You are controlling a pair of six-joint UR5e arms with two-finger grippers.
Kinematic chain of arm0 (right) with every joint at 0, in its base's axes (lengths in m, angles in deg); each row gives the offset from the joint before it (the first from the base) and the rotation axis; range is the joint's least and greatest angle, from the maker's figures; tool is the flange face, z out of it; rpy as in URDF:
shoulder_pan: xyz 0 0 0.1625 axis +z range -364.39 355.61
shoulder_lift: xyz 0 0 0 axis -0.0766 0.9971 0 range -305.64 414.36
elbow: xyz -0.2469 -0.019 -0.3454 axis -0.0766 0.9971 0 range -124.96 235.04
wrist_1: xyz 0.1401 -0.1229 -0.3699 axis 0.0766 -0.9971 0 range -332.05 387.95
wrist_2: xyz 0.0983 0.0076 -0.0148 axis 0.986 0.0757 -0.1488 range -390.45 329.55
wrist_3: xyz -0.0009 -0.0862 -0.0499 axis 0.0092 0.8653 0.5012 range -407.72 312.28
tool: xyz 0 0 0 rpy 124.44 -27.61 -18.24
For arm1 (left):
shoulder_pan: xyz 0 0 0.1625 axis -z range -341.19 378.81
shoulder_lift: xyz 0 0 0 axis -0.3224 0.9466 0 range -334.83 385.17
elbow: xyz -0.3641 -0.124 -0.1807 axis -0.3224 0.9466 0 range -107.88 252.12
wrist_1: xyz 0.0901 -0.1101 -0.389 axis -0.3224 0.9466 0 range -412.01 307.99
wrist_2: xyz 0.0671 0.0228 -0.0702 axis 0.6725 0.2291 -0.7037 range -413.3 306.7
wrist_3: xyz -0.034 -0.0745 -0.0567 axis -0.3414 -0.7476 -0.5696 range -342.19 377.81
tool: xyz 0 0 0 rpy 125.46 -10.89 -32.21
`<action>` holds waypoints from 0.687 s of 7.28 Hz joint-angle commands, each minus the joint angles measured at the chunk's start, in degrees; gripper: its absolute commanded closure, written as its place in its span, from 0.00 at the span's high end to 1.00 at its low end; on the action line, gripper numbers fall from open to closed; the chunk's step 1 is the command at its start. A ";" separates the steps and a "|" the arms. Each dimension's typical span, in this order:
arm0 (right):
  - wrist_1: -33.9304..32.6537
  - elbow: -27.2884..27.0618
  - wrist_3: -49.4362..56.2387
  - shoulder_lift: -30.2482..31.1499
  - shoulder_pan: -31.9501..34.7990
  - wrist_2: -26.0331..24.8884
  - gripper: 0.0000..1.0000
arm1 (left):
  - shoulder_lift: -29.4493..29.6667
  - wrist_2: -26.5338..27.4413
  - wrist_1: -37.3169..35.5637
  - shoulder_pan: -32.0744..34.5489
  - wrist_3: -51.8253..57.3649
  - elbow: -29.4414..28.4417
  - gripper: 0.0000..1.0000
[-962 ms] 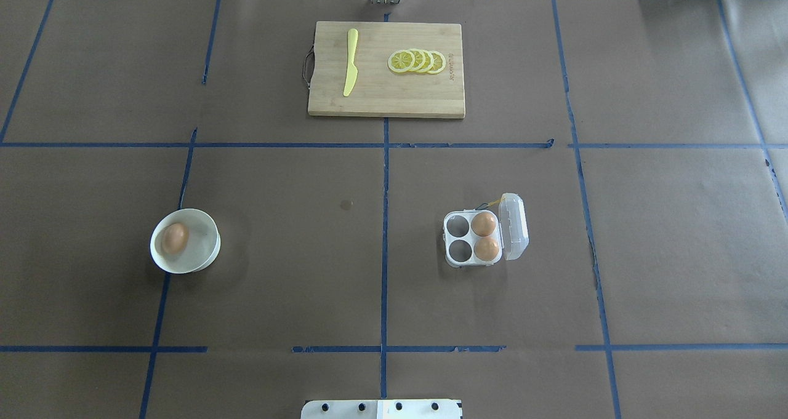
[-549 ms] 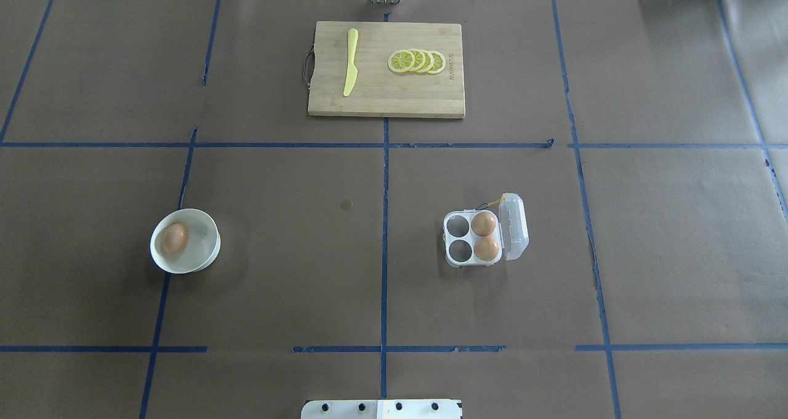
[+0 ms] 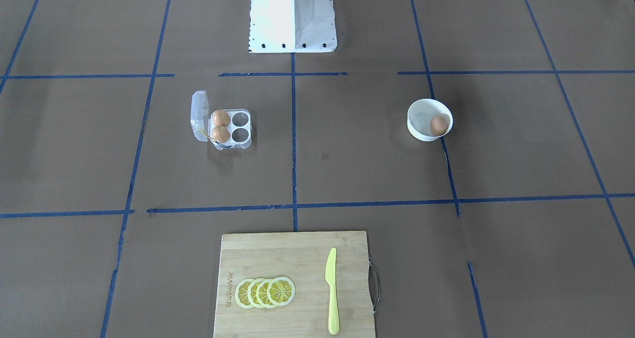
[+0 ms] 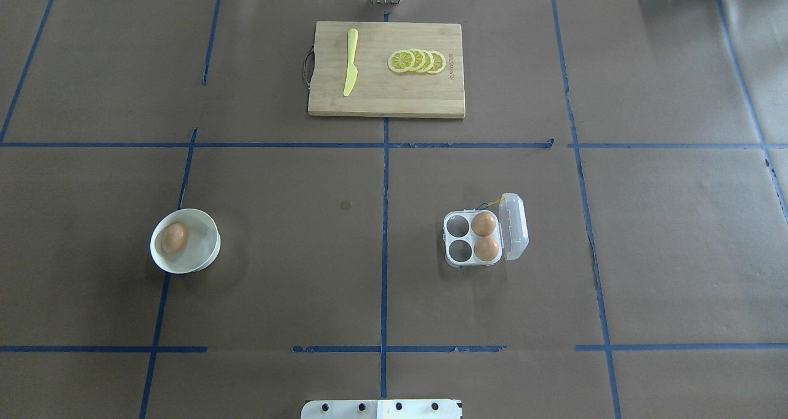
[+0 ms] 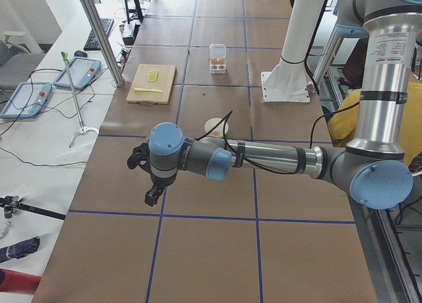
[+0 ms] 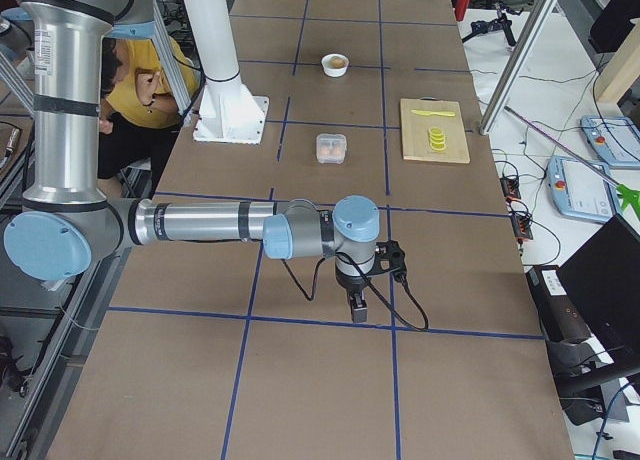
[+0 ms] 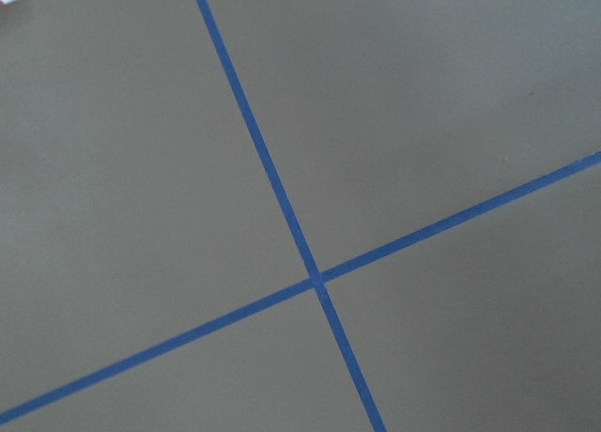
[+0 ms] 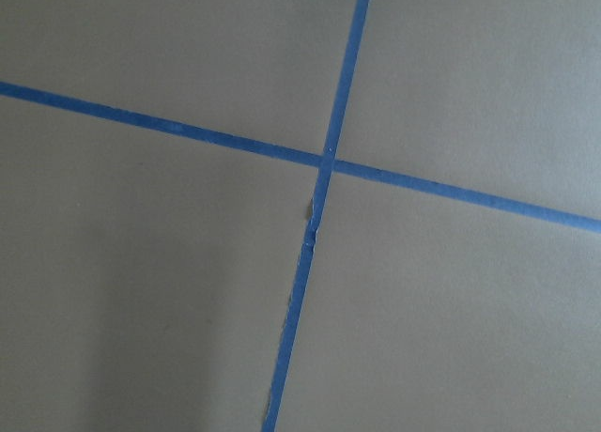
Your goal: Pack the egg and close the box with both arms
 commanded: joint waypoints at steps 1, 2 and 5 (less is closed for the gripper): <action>3.94 0.08 -0.01 -0.56 -0.03 -0.09 1.00 | 0.20 0.11 11.02 -0.17 -0.04 -0.76 1.00; 4.03 -0.18 -0.62 -0.66 -0.03 0.00 1.00 | 0.72 -0.24 15.07 -0.25 -0.04 -0.85 1.00; 4.38 -0.36 -1.24 -0.57 -0.03 0.09 1.00 | -0.06 -3.32 24.66 -0.34 -0.74 -1.02 1.00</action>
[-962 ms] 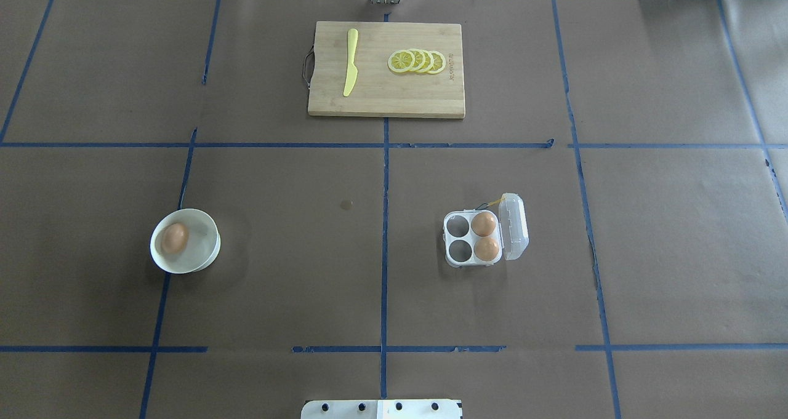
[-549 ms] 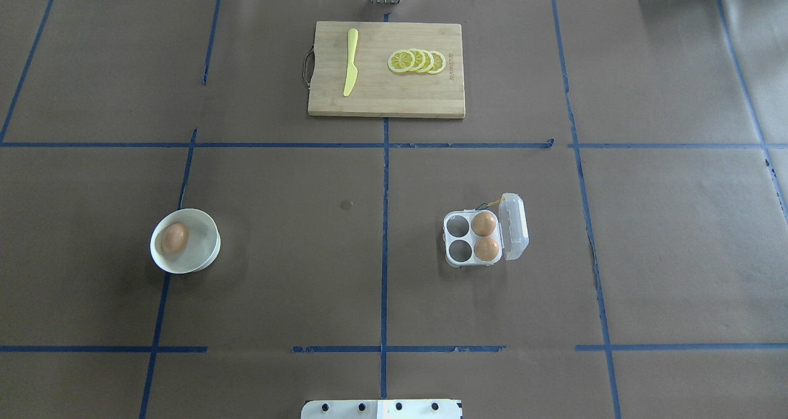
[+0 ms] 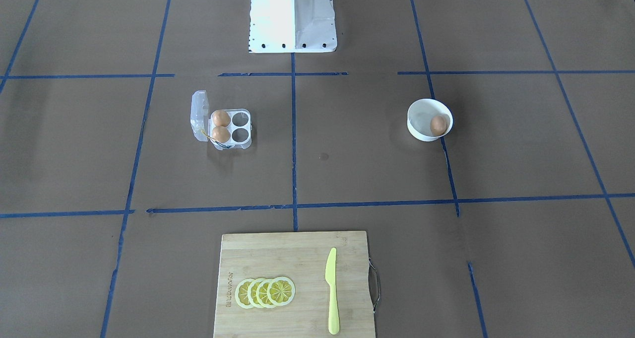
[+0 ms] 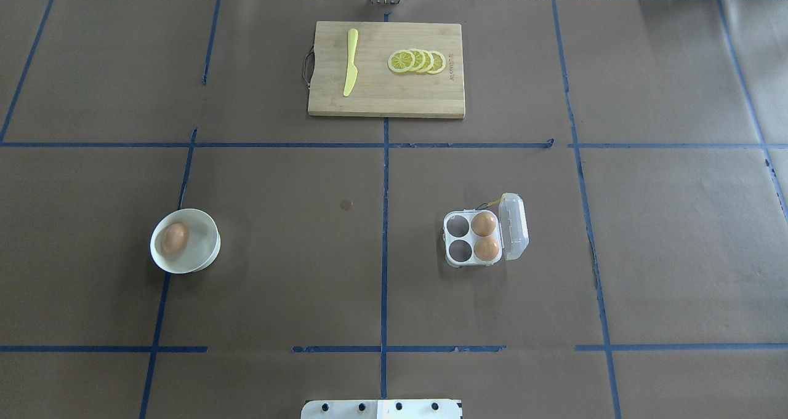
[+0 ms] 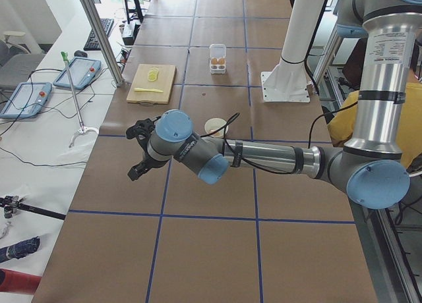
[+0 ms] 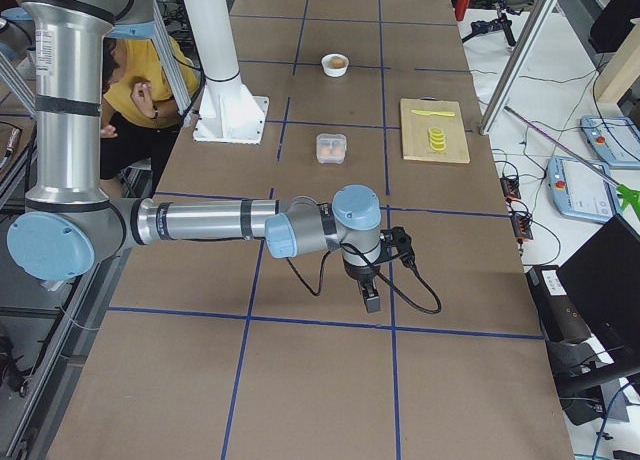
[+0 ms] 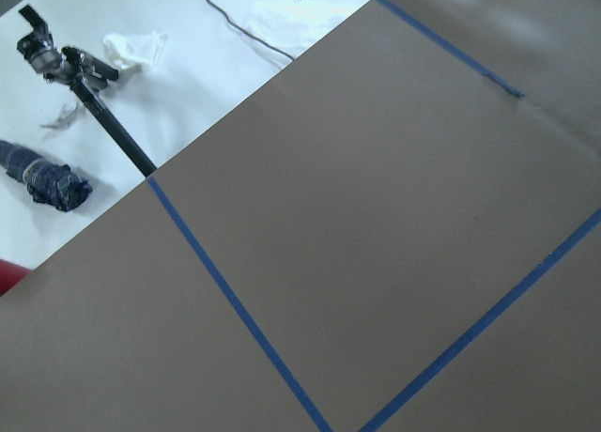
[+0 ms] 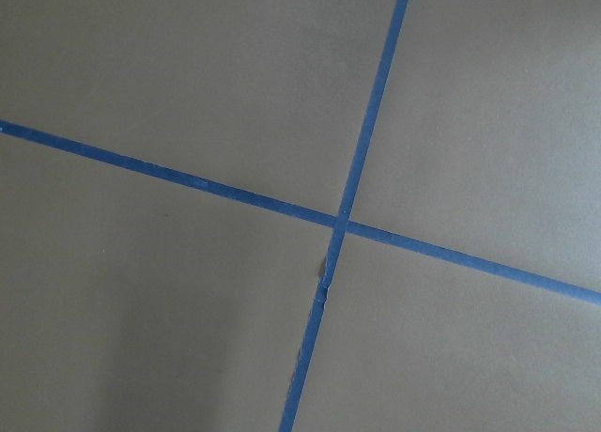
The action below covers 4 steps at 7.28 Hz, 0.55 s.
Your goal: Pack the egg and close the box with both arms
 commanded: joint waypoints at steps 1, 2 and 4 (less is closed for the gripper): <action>0.17 0.06 -0.09 0.09 -0.09 0.01 1.00 | -0.70 -0.65 5.76 -2.42 -0.59 -0.17 1.00; 0.17 -0.03 -0.09 0.18 0.00 0.01 1.00 | -0.62 0.05 5.60 -8.53 -1.38 0.35 1.00; 0.17 0.15 -0.09 0.35 0.00 0.01 1.00 | -2.36 3.80 6.04 -14.53 -21.05 5.07 1.00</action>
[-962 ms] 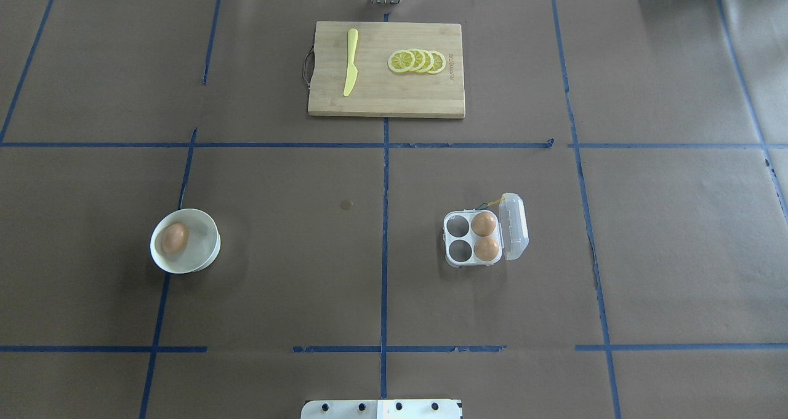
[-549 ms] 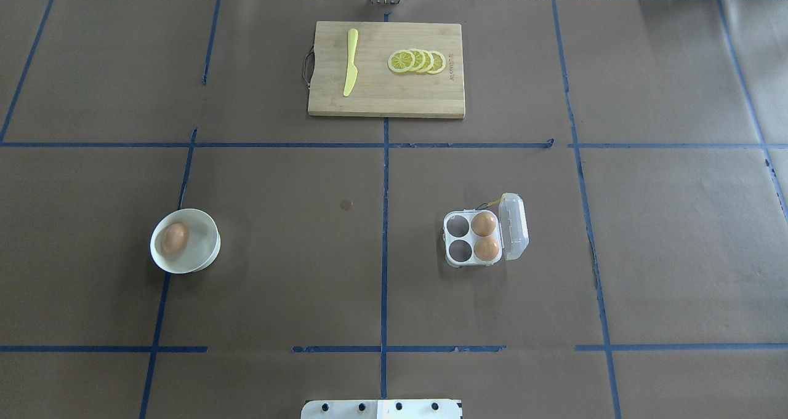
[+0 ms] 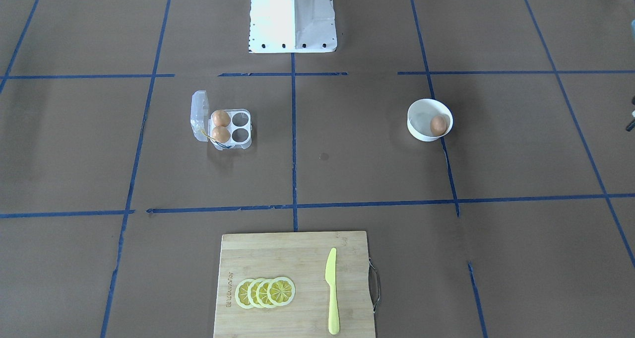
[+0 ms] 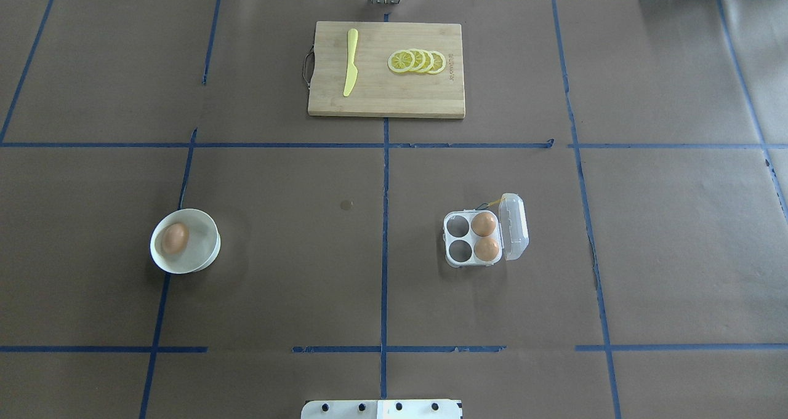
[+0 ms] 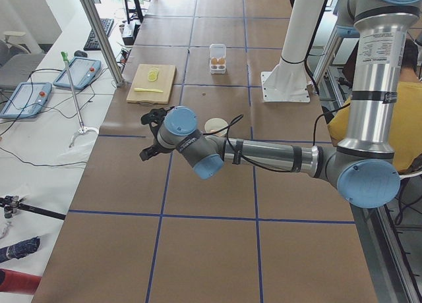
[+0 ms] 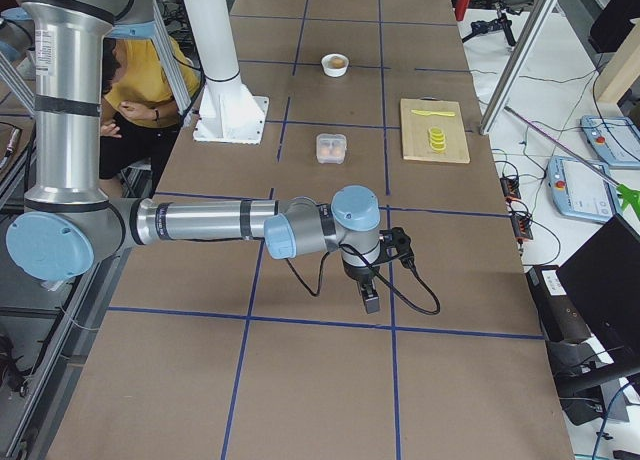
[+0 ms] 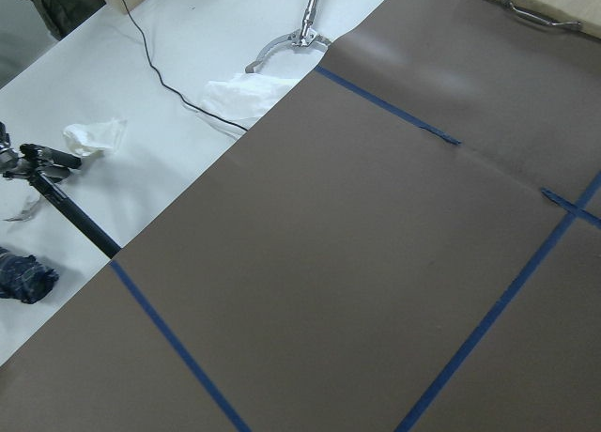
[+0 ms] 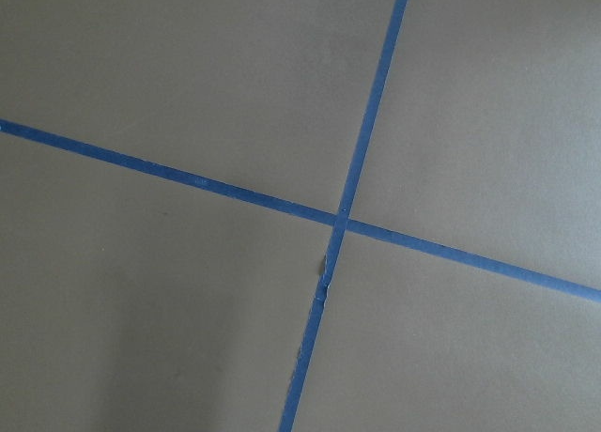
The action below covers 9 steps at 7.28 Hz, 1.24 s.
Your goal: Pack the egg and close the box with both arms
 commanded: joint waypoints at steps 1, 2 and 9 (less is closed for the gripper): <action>0.00 0.09 0.00 0.20 0.01 0.00 1.00 | -2.03 7.79 0.25 -9.72 -20.15 7.46 1.00; 0.00 0.09 0.00 0.29 0.01 0.00 1.00 | -2.12 10.89 0.25 -15.09 -30.16 10.28 1.00; 0.27 0.18 0.09 0.47 0.01 -0.09 1.00 | -1.68 31.83 -7.39 -42.37 -60.50 18.49 0.78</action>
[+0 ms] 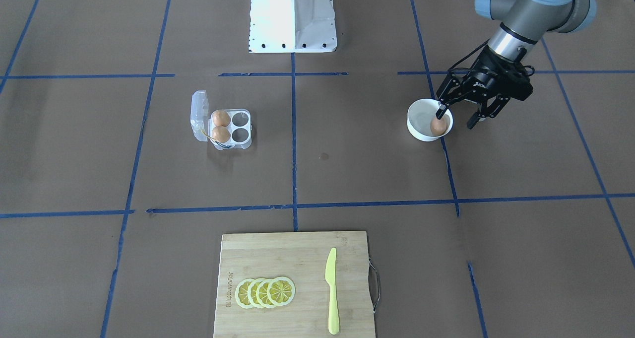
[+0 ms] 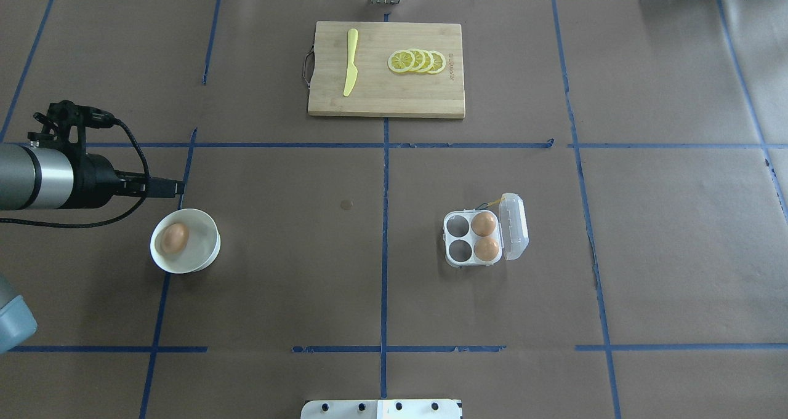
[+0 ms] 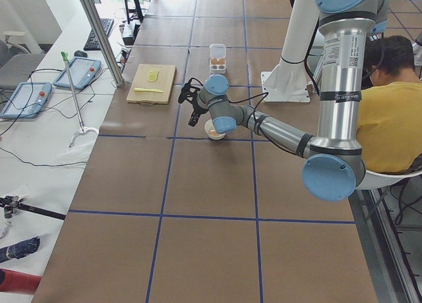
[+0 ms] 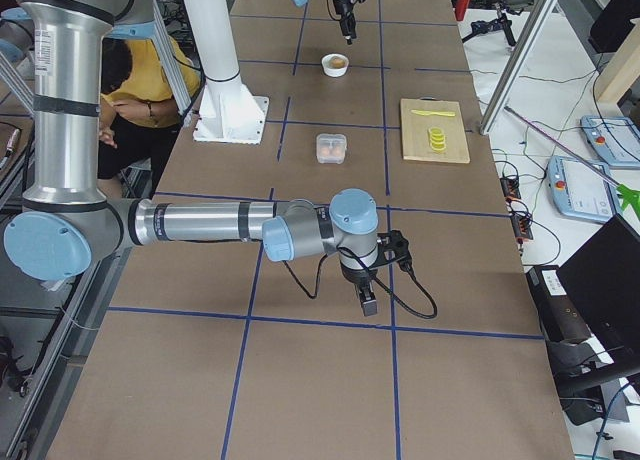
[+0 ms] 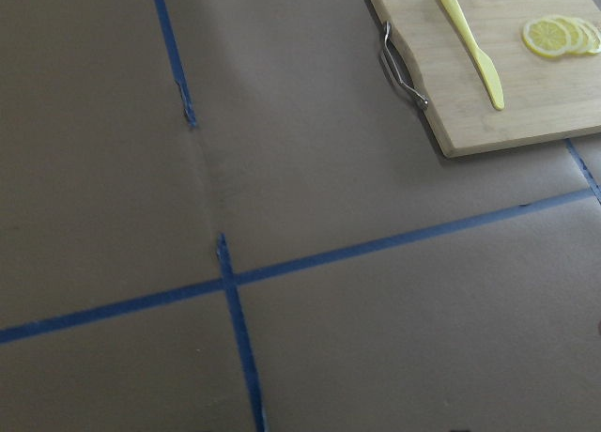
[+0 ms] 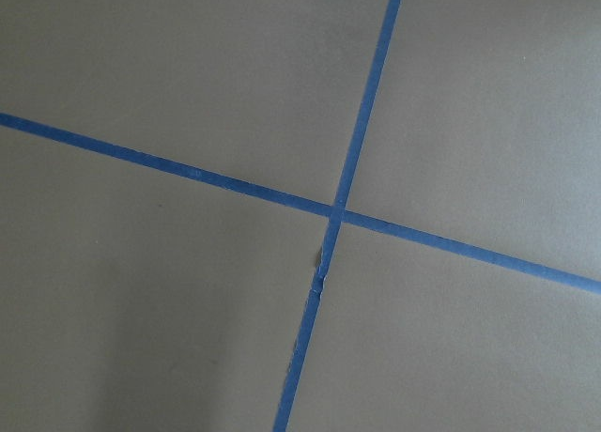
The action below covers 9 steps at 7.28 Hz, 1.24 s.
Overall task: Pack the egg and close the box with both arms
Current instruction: 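Move the left gripper over the white bowl and lower toward the egg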
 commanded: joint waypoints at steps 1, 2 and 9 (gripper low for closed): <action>0.01 0.09 0.00 -0.08 0.00 0.00 1.00 | -0.47 1.77 -1.65 -3.82 0.15 0.46 0.75; 0.01 0.09 0.00 -0.08 0.00 0.00 1.00 | -0.47 2.03 -1.65 -4.88 -0.02 -0.41 0.75; 0.01 0.27 0.09 0.00 0.00 -0.09 1.00 | -0.47 3.52 -1.65 -7.79 0.15 -3.23 0.75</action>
